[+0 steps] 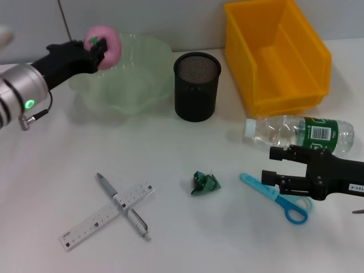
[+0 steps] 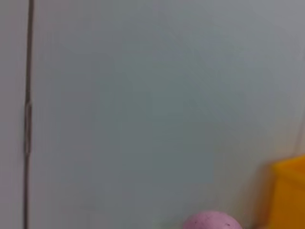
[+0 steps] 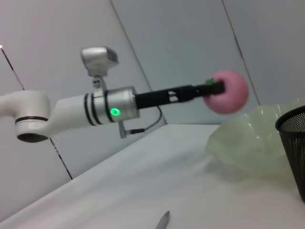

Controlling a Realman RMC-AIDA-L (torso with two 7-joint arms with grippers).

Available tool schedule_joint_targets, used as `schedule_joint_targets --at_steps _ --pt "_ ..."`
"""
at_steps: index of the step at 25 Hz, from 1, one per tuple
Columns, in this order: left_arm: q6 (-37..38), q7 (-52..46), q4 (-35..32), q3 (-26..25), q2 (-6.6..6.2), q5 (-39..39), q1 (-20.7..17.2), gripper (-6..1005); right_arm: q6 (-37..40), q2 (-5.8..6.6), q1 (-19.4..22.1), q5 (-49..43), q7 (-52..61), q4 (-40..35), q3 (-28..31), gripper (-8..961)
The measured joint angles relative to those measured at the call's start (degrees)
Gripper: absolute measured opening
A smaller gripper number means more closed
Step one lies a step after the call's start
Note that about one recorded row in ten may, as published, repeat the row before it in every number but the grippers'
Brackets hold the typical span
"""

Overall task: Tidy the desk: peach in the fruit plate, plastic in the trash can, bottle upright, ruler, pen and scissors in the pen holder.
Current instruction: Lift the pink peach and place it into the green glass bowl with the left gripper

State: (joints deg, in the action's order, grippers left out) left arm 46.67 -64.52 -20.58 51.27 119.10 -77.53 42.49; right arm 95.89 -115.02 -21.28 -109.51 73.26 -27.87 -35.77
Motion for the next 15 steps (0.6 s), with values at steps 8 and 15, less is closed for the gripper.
schedule_joint_targets --at_steps 8,15 --pt "-6.8 1.2 1.6 4.5 0.1 0.1 2.5 236 0.0 -0.12 -0.4 0.0 0.0 0.1 0.0 792" --pt "-7.1 1.2 2.0 5.0 0.09 0.2 3.1 197 0.0 -0.12 -0.5 0.0 0.0 0.2 0.0 792"
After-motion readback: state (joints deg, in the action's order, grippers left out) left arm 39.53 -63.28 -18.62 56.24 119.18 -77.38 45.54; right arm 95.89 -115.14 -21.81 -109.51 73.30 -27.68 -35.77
